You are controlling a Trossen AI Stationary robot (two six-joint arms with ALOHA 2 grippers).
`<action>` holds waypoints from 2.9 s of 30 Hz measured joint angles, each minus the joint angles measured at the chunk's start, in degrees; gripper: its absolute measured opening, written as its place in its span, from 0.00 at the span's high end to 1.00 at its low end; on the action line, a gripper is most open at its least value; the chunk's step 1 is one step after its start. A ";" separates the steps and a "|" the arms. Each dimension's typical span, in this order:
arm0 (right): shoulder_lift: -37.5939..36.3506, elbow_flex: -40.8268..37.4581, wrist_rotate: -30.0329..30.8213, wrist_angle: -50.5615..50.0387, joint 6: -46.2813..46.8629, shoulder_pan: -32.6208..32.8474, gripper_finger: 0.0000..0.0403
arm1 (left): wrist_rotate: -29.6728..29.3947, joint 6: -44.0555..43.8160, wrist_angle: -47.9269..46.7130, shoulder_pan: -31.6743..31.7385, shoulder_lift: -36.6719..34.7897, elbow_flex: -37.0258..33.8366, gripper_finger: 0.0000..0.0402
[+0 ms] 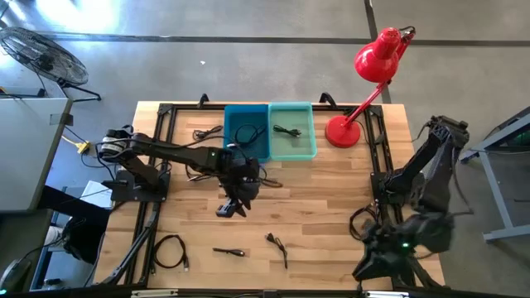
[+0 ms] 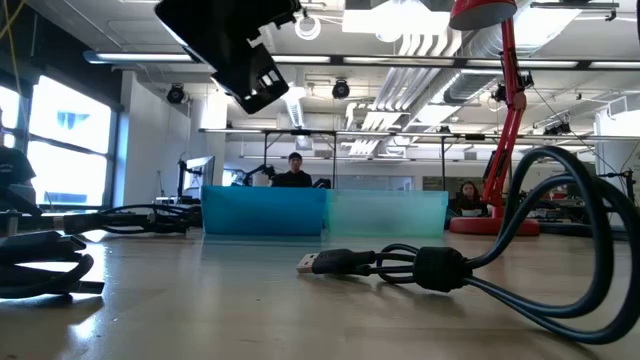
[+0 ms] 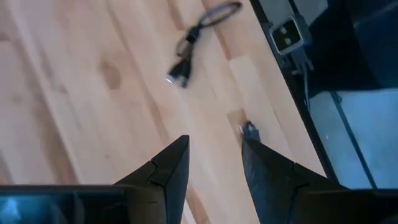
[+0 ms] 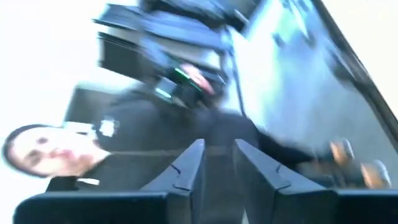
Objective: Pick & Place USB Port
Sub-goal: Put the black USB cable into the green bin
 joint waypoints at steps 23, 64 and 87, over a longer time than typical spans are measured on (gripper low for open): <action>33.44 66.21 -0.15 -30.02 -24.40 0.55 1.00 | -1.69 2.22 -1.68 -5.68 0.00 0.00 0.64; 33.19 23.51 -41.82 -52.50 17.98 -7.34 1.00 | -9.86 7.38 -3.96 -5.59 0.00 -0.02 0.64; 32.44 19.91 -37.12 -53.50 12.34 -9.09 0.94 | -14.36 7.77 -6.35 -5.59 0.00 -0.04 0.64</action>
